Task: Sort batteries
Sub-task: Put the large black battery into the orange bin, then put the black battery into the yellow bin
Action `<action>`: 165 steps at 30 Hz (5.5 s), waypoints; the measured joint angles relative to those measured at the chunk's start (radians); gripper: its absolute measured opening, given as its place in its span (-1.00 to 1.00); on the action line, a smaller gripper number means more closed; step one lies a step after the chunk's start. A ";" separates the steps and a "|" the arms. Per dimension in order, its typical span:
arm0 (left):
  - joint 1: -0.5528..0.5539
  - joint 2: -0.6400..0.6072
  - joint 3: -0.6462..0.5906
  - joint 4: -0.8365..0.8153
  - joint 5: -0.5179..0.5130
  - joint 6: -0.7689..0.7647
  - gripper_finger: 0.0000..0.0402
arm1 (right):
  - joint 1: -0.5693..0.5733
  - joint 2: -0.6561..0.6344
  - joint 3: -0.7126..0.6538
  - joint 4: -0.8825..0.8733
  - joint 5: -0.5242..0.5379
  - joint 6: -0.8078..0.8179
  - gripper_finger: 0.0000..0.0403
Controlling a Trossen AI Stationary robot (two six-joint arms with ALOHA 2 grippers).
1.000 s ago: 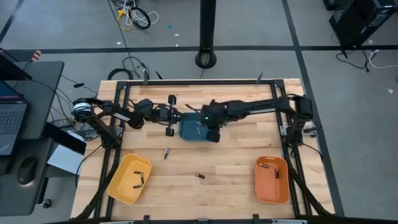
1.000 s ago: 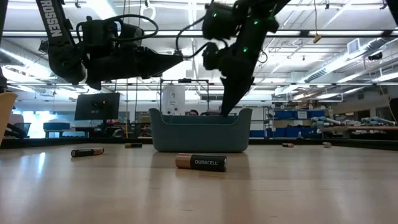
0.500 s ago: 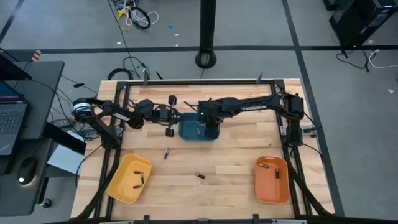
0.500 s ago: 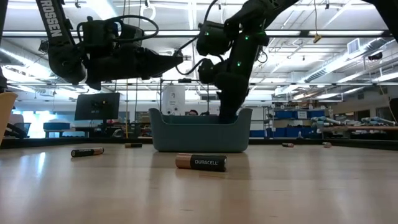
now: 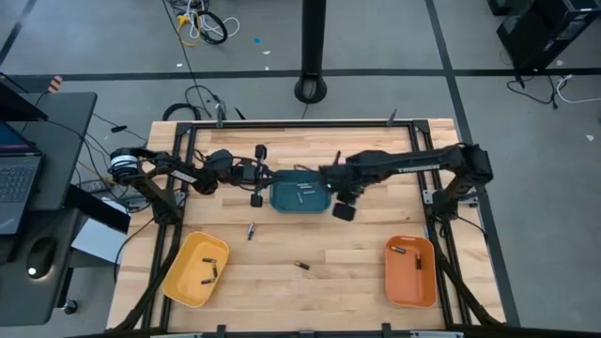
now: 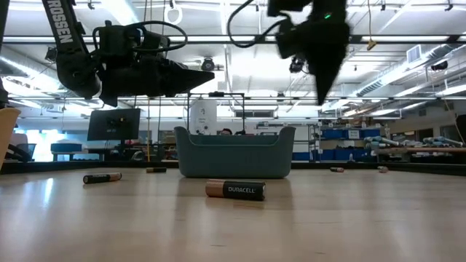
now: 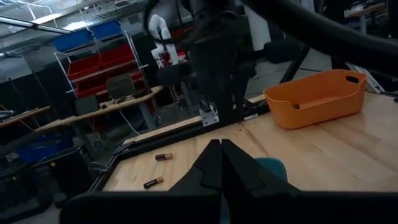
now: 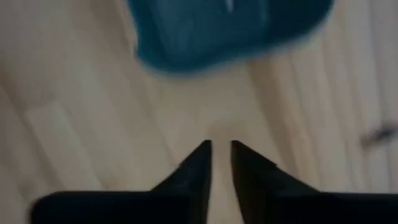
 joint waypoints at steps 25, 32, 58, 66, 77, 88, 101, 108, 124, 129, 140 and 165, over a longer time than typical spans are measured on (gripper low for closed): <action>-0.122 -0.146 0.039 -0.546 -0.032 -0.030 -0.97 | 0.278 -0.040 -0.444 0.682 -0.035 0.146 -0.97; -0.279 -0.332 0.141 -1.061 -0.264 -0.050 -0.97 | 0.283 -0.040 -0.611 1.068 0.029 0.126 -0.96; -0.784 -0.339 0.327 -1.418 -0.616 -0.309 -0.97 | 0.494 0.180 -0.398 1.322 0.199 0.234 -0.63; -0.887 -0.274 0.322 -1.217 -0.623 -0.259 -0.97 | 0.552 0.276 -0.263 1.196 0.347 0.317 -0.29; -0.980 -0.171 0.195 -0.677 -0.676 -0.214 -0.97 | 0.568 0.398 -0.258 1.233 0.384 0.388 -0.06; -1.046 -0.126 0.196 -0.630 -0.779 -0.263 -0.97 | 0.582 0.433 -0.258 1.227 0.474 0.416 -0.63; -1.058 -0.109 0.196 -0.608 -0.791 -0.252 -0.97 | 0.582 0.287 -0.198 0.906 0.386 0.415 -0.69; -1.058 -0.109 0.196 -0.608 -0.791 -0.237 -0.97 | 0.614 0.143 -0.070 0.583 0.331 0.435 -0.69; -1.054 -0.109 0.196 -0.591 -0.822 -0.263 -0.97 | 0.948 -0.001 -0.003 -0.158 0.131 1.154 -0.69; -1.054 -0.109 0.196 -0.591 -0.833 -0.263 -0.97 | 1.008 0.002 -0.110 -0.137 0.102 1.320 -0.69; -1.054 -0.109 0.196 -0.591 -0.841 -0.264 -0.97 | 1.041 0.002 -0.421 0.196 0.050 1.467 -0.69; -1.054 -0.115 0.499 -1.424 -0.952 -0.785 -0.97 | 1.041 0.000 -0.022 -0.264 0.190 1.402 -0.18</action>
